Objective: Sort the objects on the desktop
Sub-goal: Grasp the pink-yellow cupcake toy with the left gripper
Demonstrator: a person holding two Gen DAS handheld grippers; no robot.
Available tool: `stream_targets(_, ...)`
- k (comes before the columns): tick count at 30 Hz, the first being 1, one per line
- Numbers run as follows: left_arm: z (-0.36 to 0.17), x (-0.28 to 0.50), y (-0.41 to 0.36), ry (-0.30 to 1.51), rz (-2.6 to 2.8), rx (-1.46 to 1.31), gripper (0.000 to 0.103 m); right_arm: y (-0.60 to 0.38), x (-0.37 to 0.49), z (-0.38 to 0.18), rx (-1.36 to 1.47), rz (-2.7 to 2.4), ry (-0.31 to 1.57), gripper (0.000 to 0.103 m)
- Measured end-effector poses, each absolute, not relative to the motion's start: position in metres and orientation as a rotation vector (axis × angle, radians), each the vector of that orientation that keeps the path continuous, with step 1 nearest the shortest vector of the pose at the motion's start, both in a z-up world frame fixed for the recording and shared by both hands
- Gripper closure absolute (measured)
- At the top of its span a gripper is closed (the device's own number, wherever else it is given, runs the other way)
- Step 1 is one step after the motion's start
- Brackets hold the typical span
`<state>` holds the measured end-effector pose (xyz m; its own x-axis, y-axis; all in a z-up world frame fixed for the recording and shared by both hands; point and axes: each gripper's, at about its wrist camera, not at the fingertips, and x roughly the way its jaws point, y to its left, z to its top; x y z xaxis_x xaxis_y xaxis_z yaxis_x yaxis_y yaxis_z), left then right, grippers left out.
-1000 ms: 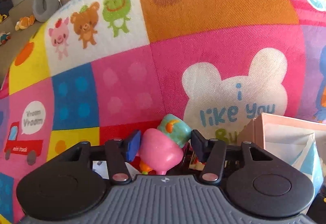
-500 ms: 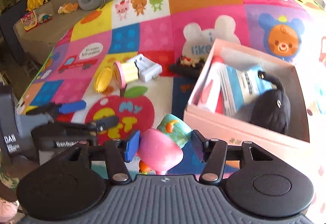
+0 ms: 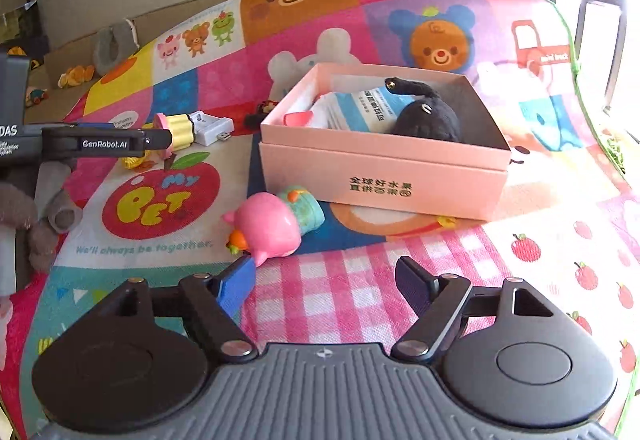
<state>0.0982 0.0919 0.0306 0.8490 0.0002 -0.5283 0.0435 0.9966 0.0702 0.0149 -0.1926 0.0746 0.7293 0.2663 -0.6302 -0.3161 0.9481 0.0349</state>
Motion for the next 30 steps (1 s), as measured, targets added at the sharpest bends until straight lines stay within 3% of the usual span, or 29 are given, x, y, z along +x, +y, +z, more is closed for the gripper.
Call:
stream_targets(1,0.029,0.105,0.093,0.574,-0.021,0.086,0.021,-0.196,0.013,0.071,-0.063,0.316,0.680,0.024)
stream_targets(8,0.021,0.129,0.094,0.616,-0.024,0.114,0.022,-0.213,0.014,0.057,0.050,0.305,0.680,0.019)
stream_targets(12,0.021,0.130,0.085,0.622,-0.037,0.157,0.044,-0.216,0.016,0.055,0.079,0.315,0.680,0.015)
stream_targets(21,0.049,0.071,0.053,0.626,-0.161,0.284,0.044,-0.220,0.018,0.054,0.105,0.311,0.688,0.009)
stream_targets(30,0.045,0.027,0.019,0.754,-0.361,0.405,0.044,-0.219,0.019,0.054,0.105,0.309,0.691,0.006)
